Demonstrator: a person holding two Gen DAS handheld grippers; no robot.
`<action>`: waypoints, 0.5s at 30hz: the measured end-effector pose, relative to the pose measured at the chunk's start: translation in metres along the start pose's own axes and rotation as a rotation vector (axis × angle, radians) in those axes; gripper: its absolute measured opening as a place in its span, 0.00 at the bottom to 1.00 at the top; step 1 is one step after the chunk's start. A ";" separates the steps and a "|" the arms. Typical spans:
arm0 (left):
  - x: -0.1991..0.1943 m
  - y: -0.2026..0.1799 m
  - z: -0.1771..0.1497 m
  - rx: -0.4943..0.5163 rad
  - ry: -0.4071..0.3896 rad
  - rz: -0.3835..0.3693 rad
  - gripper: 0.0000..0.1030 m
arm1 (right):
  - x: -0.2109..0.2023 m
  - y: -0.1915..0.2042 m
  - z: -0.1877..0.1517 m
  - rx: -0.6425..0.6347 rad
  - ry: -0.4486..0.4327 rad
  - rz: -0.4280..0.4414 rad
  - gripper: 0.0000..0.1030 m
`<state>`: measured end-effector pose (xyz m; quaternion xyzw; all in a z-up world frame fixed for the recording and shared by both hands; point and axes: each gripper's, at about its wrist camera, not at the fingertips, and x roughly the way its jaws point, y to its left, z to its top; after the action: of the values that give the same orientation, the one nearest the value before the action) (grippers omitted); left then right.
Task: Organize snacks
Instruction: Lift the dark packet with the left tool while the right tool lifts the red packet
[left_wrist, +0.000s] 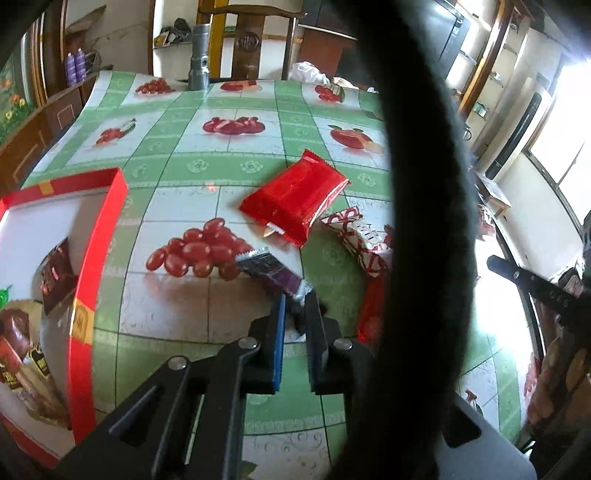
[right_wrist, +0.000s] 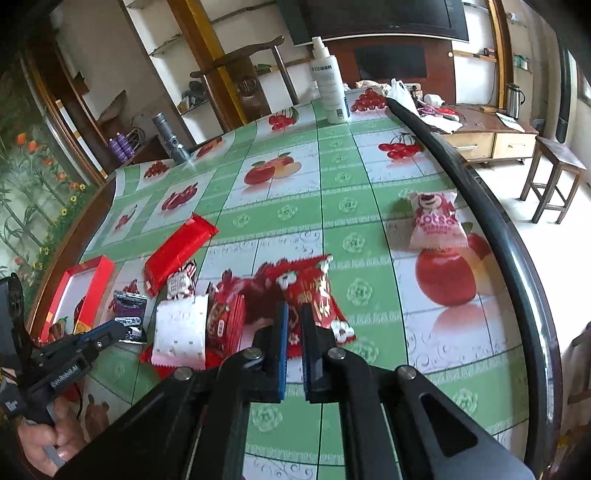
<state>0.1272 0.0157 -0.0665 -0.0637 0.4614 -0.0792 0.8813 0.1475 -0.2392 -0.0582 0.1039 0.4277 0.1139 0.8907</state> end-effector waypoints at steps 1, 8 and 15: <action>-0.001 0.001 0.000 0.000 0.000 0.015 0.15 | 0.002 0.000 -0.001 -0.003 0.009 -0.011 0.05; 0.001 -0.002 0.009 -0.017 -0.015 0.039 0.71 | 0.019 0.001 0.009 -0.020 0.001 -0.070 0.31; 0.032 -0.008 0.014 -0.022 0.033 0.142 0.76 | 0.045 0.005 0.014 -0.055 0.044 -0.117 0.43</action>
<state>0.1560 0.0021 -0.0827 -0.0392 0.4799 -0.0122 0.8764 0.1852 -0.2227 -0.0817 0.0519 0.4493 0.0757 0.8887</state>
